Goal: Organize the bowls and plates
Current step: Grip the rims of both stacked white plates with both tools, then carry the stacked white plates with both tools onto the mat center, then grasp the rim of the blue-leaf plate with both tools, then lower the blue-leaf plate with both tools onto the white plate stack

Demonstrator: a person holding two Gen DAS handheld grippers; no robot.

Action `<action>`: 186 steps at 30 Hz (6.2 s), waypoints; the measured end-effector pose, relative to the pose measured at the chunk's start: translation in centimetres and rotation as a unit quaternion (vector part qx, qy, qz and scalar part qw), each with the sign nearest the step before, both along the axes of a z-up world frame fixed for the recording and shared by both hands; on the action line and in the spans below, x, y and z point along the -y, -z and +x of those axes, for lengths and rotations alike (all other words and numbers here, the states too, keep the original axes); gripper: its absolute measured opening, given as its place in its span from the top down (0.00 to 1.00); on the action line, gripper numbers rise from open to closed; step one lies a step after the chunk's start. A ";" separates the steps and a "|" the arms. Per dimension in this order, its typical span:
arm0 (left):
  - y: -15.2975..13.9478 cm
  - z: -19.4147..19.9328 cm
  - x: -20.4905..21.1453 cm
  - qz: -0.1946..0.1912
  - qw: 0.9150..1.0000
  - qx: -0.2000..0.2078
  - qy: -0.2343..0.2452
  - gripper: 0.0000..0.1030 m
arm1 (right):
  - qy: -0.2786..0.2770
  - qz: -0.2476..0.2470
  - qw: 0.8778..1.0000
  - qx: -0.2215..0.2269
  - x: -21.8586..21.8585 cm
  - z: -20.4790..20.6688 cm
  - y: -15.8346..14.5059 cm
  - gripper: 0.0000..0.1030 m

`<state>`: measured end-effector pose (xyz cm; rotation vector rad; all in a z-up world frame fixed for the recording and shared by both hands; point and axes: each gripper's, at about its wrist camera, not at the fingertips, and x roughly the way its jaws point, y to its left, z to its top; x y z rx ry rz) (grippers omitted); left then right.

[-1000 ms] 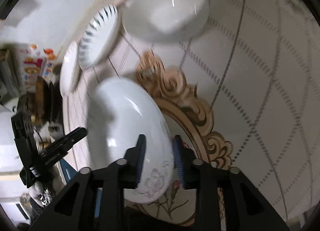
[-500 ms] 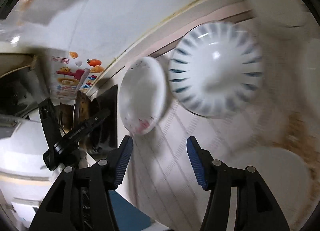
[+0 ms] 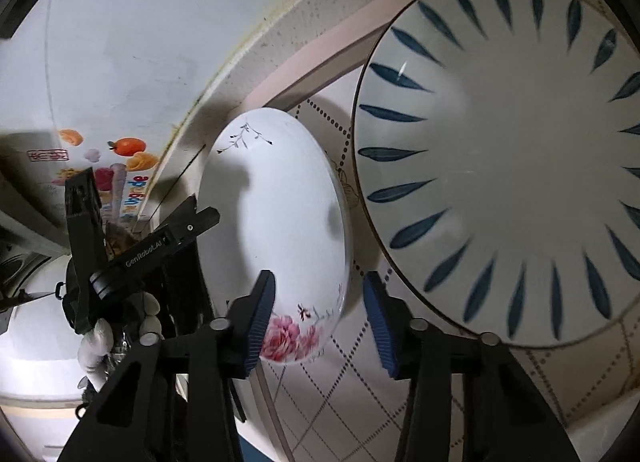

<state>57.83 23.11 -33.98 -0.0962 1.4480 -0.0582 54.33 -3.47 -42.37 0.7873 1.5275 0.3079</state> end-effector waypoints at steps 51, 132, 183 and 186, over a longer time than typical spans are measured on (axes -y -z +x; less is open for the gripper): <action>-10.2 -16.1 12.3 -0.059 0.992 0.097 0.058 0.79 | -0.053 -0.108 0.986 0.119 12.3 -10.3 -10.7 0.86; 0.9 -5.4 19.4 -0.044 0.999 0.012 -0.018 0.81 | -0.113 -0.188 0.975 0.033 17.8 4.6 -1.3 0.90; -8.0 -27.0 26.1 -0.046 0.998 0.027 0.029 0.83 | -0.133 -0.162 0.974 0.081 23.8 -19.4 -12.3 0.92; -7.0 -27.2 26.3 -0.042 0.999 0.020 0.027 0.83 | -0.139 -0.164 0.974 0.076 23.6 -19.8 -11.3 0.92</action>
